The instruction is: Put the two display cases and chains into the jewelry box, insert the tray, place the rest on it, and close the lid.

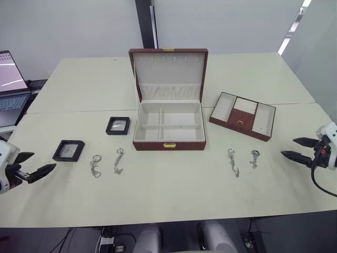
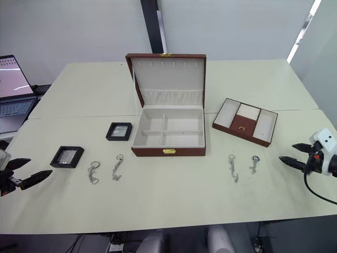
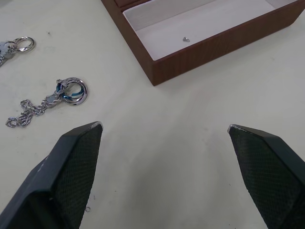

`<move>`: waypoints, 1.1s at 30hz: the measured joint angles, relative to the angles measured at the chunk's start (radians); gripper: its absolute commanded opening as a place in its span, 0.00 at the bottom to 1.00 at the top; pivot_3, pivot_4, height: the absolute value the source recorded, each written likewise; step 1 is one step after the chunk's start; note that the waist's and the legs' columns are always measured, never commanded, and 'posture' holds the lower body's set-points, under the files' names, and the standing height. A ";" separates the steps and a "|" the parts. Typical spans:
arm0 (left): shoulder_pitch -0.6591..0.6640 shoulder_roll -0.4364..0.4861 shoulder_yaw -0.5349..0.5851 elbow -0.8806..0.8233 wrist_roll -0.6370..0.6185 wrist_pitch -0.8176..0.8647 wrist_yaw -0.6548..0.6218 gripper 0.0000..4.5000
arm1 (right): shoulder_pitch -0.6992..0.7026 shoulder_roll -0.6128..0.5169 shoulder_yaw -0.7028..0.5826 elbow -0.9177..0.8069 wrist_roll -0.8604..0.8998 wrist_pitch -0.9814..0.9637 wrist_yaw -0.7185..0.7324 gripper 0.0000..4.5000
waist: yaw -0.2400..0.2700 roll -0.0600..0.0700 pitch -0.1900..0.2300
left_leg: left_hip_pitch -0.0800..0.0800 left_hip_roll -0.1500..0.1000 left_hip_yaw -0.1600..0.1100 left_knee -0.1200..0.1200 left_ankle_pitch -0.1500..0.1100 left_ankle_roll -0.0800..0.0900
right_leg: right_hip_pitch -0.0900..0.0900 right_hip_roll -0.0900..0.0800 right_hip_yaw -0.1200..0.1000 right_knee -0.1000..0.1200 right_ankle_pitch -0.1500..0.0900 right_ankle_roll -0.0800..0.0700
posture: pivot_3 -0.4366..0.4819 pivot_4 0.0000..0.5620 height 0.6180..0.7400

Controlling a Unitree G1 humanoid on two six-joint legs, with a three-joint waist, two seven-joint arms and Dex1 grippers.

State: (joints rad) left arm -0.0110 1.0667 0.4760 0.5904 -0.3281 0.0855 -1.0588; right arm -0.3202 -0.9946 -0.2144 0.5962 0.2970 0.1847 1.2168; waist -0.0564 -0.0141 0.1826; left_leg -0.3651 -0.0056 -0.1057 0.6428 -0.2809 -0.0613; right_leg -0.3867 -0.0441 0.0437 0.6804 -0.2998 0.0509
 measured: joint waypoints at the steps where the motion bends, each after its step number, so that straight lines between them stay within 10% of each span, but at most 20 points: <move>1: 0.000 0.000 0.000 0.000 0.000 0.000 0.000 1.00 | 0.000 0.000 0.000 0.000 0.000 0.000 0.000 1.00 | 0.000 0.000 0.000 | 0.000 0.000 0.000 0.000 0.000 0.000 | 0.000 0.000 0.000 0.000 0.000 0.000 | 0.48 0.27 1.00; 33: -0.020 -0.005 -0.022 0.089 0.042 -0.067 -0.001 1.00 | 0.024 0.028 -0.061 -0.016 0.060 0.028 -0.005 1.00 | 0.000 0.000 0.000 | 0.000 0.000 0.000 0.001 0.000 0.000 | 0.000 0.000 0.000 0.001 0.000 0.000 | 0.48 0.27 1.00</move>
State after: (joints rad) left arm -0.0314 1.0620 0.4541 0.6793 -0.2859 0.0187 -1.0596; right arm -0.2966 -0.9662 -0.2757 0.5799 0.3574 0.2124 1.2118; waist -0.0569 -0.0140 0.1825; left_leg -0.3649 -0.0058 -0.1056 0.6434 -0.2809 -0.0613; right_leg -0.3866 -0.0440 0.0438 0.6810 -0.2997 0.0509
